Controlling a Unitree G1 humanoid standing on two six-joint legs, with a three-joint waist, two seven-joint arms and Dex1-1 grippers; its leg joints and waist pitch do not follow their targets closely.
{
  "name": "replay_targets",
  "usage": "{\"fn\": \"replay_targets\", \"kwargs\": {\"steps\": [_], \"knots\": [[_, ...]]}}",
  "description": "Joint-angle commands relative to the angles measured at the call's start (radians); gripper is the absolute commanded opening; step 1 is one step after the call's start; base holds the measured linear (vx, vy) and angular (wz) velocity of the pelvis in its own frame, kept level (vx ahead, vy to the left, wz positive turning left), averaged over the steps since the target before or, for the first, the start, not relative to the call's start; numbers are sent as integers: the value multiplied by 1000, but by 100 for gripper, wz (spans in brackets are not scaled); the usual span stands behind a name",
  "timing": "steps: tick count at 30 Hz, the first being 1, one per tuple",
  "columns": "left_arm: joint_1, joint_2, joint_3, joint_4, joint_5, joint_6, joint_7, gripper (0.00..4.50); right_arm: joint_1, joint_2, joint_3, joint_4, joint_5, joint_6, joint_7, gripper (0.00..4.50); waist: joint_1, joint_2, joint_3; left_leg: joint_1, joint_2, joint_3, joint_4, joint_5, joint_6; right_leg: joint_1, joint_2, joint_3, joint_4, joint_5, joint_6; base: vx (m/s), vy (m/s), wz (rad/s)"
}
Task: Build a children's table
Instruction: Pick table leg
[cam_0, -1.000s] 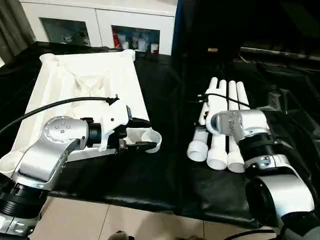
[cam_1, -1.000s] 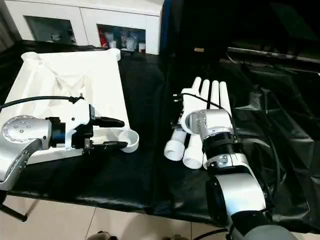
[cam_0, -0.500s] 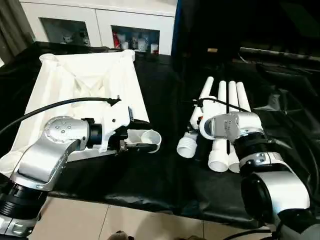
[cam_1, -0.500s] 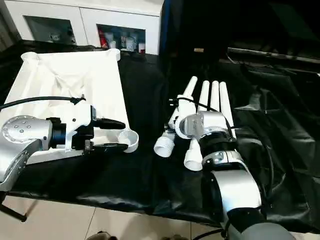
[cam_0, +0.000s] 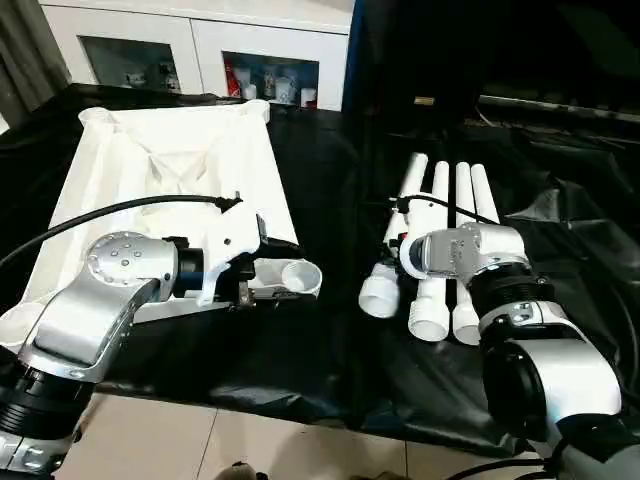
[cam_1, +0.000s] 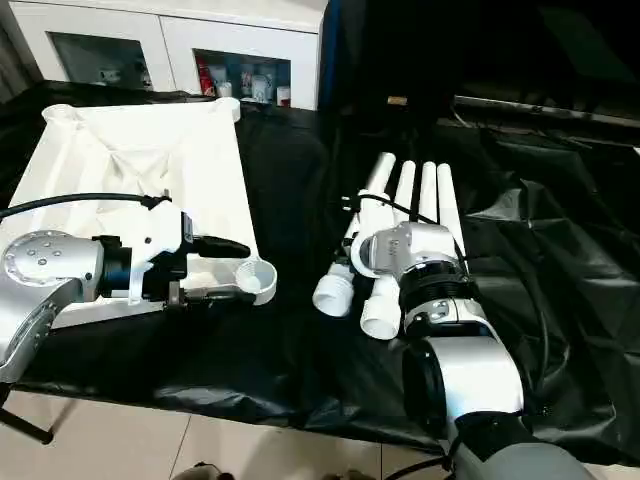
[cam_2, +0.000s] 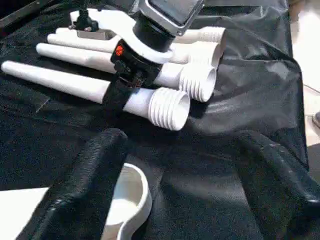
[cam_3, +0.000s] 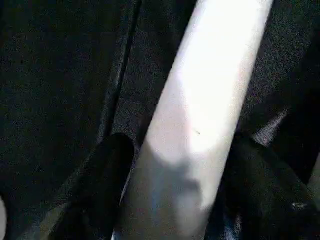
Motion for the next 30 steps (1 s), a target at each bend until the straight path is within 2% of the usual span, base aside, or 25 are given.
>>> {"fn": "replay_targets", "kwargs": {"steps": [1, 3, 8, 9, 18, 21, 22, 23, 25, 26, 27, 28, 29, 30], "knots": [[-6, 6, -10, 6, 26, -27, 11, 418, -14, -7, -15, 19, 11, -3, -7, 275, 3, 11, -73, 20, 70, -21, -89, -175, -70, 53, -67, 49, -57, -136, -233, 0, 0, 0], [-6, 4, -10, 9, 31, -29, 18, 444, -16, -8, -18, 21, 11, -5, -8, 242, 5, 11, -73, 20, 70, -22, -90, -175, -70, 54, -68, 49, -57, -139, -228, 0, 0, 0], [-3, 1, -9, 12, 34, -30, 27, 450, -16, -10, -23, 17, 12, -3, -9, 211, 8, 12, -74, 21, 70, -21, -89, -169, -72, 53, -66, 48, -55, -121, -232, 0, 0, 0], [-3, -6, -5, 23, 42, -47, 40, 450, -16, -11, -25, 19, 13, -4, -10, 198, 8, 17, -73, 21, 69, -21, -89, -178, -74, 52, -65, 48, -57, -127, -230, 0, 0, 0], [-19, -68, 31, 87, 73, -75, 157, 450, -20, -15, -65, 32, 33, -41, -26, 186, 14, 17, -78, 22, 69, -20, -87, -178, -79, 54, -66, 47, -55, -99, -234, 0, 0, 0], [-67, -127, 72, 170, 132, 25, 362, 450, 22, 7, -101, -77, 73, -259, 36, 186, 15, 14, -78, 19, 70, -20, -86, -175, -66, 56, -66, 48, -54, -85, -220, 0, 0, 0], [-88, -152, 89, 203, 160, 50, 446, 450, 33, 9, -101, -110, 82, -287, 65, 186, 15, 7, -78, 20, 70, -21, -86, -171, -60, 56, -67, 47, -57, -90, -218, 0, 0, 0], [-88, -152, 89, 203, 160, 50, 446, 450, 33, 9, -101, -110, 82, -287, 65, 186, 16, 9, -79, 20, 71, -21, -86, -169, -56, 60, -66, 47, -54, -84, -216, 0, 0, 0], [-144, -238, 151, 261, 107, 108, 537, 450, 54, 1, -115, -185, 150, -236, 210, 186, 20, 4, -81, 19, 69, -19, -81, -140, -27, 65, -67, 46, -55, -61, -228, 0, 0, 0], [-163, -271, 176, 270, 71, 139, 556, 450, 64, -4, -113, -214, 173, -220, 267, 186, 23, 5, -82, 18, 73, -22, -81, -118, -13, 62, -70, 44, -54, -42, -239, 0, 0, 0], [-204, -342, 236, 269, -33, 226, 580, 450, 100, -15, -97, -300, 230, -201, 399, 186, 23, 2, -82, 17, 69, -19, -80, -113, -4, 64, -67, 43, -53, -34, -247, 0, 0, 0], [-222, -371, 262, 265, -85, 266, 586, 450, 115, -21, -94, -337, 260, -182, 449, 186, 37, -1, -84, 22, 74, -17, -73, -104, 11, 65, -76, 43, -53, -3, -276, 0, 0, 0], [-235, -390, 279, 262, -119, 292, 589, 450, 124, -24, -92, -360, 280, -171, 481, 186, 36, -3, -84, 20, 73, -14, -71, -95, 21, 67, -73, 43, -51, 16, -288, 0, 0, 0], [-285, -450, 336, 253, -220, 376, 599, 450, 166, -43, -85, -448, 354, -142, 595, 185, 46, -12, -85, 16, 73, -15, -68, -61, 52, 69, -73, 38, -47, 47, -312, 0, 0, 0]]}}
